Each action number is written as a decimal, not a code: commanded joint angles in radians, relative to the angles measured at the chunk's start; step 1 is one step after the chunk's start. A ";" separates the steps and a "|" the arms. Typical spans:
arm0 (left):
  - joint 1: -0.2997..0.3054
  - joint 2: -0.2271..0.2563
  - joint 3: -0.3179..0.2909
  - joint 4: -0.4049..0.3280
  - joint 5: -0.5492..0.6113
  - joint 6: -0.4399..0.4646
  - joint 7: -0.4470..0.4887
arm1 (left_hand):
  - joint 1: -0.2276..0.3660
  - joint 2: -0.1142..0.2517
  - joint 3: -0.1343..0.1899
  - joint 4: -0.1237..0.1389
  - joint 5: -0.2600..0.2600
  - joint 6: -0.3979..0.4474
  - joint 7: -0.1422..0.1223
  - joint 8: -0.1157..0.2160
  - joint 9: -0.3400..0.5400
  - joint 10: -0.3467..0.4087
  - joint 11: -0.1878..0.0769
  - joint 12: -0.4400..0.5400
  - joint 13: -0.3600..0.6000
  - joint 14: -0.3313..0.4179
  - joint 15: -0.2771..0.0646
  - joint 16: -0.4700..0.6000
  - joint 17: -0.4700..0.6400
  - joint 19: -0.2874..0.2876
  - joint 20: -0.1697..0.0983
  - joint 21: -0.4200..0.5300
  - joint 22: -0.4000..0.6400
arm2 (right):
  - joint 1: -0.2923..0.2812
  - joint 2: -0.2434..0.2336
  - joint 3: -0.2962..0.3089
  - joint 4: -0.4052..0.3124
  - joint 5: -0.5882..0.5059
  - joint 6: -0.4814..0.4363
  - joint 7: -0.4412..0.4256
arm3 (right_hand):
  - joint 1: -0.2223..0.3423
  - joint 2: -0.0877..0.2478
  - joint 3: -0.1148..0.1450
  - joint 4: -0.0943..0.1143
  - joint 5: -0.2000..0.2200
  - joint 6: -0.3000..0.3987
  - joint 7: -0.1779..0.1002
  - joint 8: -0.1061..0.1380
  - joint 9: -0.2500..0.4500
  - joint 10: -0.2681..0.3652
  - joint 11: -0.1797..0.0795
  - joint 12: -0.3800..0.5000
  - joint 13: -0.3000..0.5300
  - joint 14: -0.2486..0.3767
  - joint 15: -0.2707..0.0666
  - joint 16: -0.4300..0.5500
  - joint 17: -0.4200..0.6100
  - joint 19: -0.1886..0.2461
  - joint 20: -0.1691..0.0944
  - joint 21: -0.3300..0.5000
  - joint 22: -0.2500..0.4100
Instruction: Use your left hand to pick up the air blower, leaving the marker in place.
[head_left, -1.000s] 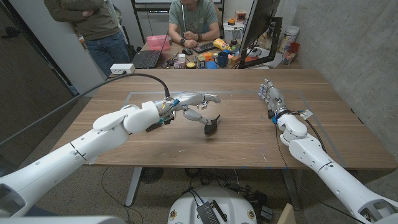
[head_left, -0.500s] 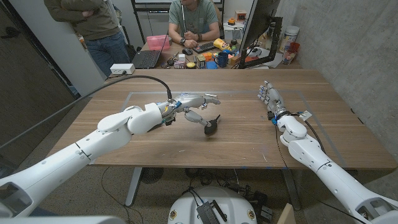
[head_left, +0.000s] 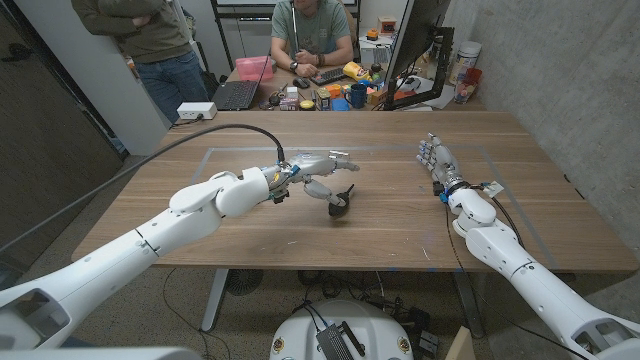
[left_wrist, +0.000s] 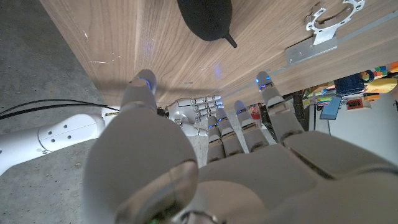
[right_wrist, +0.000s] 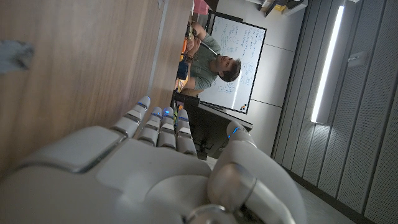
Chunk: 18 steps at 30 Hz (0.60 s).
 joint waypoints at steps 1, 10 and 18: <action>0.007 -0.008 0.028 0.015 -0.014 0.038 -0.028 | 0.007 0.008 -0.007 0.000 0.002 0.008 0.000 -0.001 0.002 0.007 0.002 -0.001 0.002 0.003 0.003 -0.001 0.005 -0.002 0.000 -0.003 0.002 | -0.009 -0.006 0.007 -0.001 0.010 0.000 0.002 | 0.011 -0.001 -0.002 -0.005 0.010 0.003 -0.007 0.005 0.005 0.004 -0.003 0.001 0.004 0.008 0.002 0.003 0.004 0.003 0.010 0.003 0.005; 0.028 0.013 0.032 0.021 -0.032 0.059 -0.033 | 0.009 0.009 -0.012 0.001 0.002 0.018 0.001 0.002 0.002 0.009 0.001 0.000 0.003 0.004 0.004 -0.001 0.005 -0.007 0.001 -0.006 0.002 | 0.001 0.009 -0.002 0.027 0.012 0.005 0.011 | 0.011 0.000 -0.002 -0.005 0.010 0.003 -0.007 0.005 0.005 0.004 -0.001 0.001 0.004 0.007 0.001 0.003 0.004 0.002 0.013 0.003 0.005; 0.031 0.014 0.043 0.025 -0.040 0.065 -0.040 | 0.010 0.011 -0.015 0.001 0.003 0.021 0.001 0.002 0.003 0.012 0.002 0.001 0.004 0.007 0.003 0.000 0.005 -0.009 0.001 -0.007 0.002 | 0.005 0.030 -0.008 0.069 0.012 0.048 0.038 | 0.011 0.000 -0.002 -0.005 0.010 0.002 -0.007 0.004 0.005 0.003 -0.002 0.000 0.004 0.008 0.001 0.003 0.004 0.002 0.017 0.003 0.005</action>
